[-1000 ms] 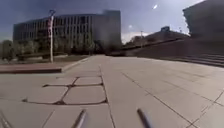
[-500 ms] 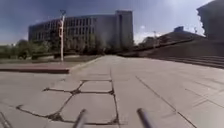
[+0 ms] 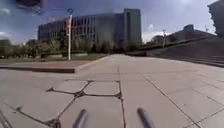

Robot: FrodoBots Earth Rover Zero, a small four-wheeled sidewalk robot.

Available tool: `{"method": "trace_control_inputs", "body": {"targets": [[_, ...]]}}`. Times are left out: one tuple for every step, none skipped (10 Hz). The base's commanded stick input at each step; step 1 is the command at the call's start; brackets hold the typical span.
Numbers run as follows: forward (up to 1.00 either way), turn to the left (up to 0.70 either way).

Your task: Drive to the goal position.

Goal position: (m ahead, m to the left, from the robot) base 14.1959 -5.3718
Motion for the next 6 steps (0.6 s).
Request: {"method": "trace_control_inputs", "body": {"targets": [[0.00, 0.45], [0.00, 0.45], [0.00, 0.45], [0.00, 0.45], [0.00, 0.45], [1.00, 0.27]]}}
